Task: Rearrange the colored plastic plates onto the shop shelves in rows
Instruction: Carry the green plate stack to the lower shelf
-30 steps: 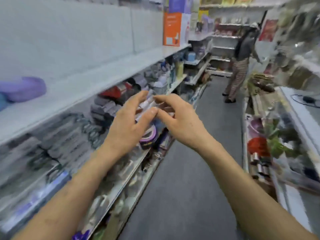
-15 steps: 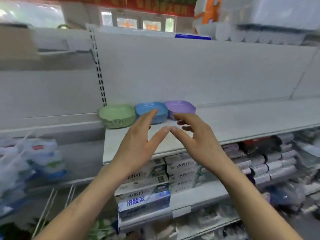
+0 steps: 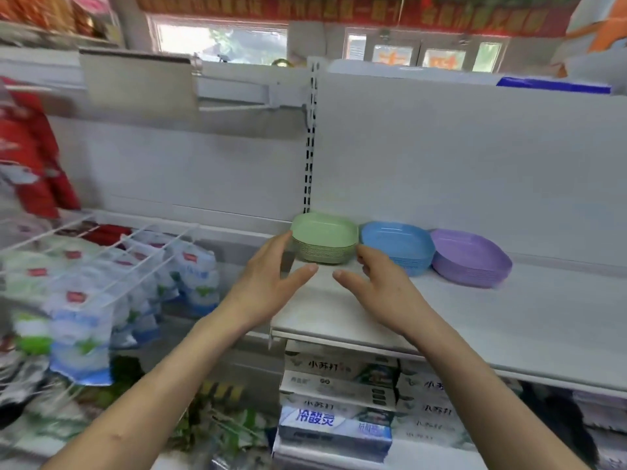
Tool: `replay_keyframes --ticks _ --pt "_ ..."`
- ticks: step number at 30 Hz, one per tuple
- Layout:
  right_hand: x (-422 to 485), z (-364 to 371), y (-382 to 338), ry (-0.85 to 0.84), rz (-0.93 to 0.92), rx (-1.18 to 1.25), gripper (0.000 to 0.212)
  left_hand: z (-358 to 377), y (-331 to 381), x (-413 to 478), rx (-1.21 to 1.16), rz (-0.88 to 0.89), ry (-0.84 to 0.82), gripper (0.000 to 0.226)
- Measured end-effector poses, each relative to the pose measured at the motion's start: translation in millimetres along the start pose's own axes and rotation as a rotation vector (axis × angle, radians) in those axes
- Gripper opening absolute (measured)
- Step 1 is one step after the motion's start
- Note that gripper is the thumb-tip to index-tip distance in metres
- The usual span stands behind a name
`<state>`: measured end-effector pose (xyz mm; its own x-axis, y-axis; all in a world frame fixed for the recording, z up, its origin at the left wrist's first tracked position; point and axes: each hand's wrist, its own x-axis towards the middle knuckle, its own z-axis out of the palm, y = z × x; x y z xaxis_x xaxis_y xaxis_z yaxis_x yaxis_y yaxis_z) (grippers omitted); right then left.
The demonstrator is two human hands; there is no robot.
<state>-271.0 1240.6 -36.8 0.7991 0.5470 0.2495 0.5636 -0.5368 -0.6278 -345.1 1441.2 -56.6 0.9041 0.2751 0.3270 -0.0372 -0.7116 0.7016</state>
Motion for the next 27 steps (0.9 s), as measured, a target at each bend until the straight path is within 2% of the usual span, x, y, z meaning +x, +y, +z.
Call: replay_keyframes --ticks 3,8,13,19,27 --pt "19 6 1 0.005 0.054 -0.067 0.037 -4 -14 20 0.055 -0.038 -0.019 0.081" --pt "43 7 -2 0.011 0.105 -0.041 0.034 -5 -34 58 0.018 0.055 -0.142 0.075" --pt "62 16 -11 -0.002 0.196 -0.072 0.036 -5 -48 81 -0.046 0.089 -0.168 0.076" --pt "78 22 -14 0.002 0.279 0.036 0.029 -5 -55 94 -0.116 0.101 -0.203 0.078" --pt "69 26 -18 0.096 0.230 0.180 0.039 -12 -61 97 -0.202 0.146 -0.183 0.077"
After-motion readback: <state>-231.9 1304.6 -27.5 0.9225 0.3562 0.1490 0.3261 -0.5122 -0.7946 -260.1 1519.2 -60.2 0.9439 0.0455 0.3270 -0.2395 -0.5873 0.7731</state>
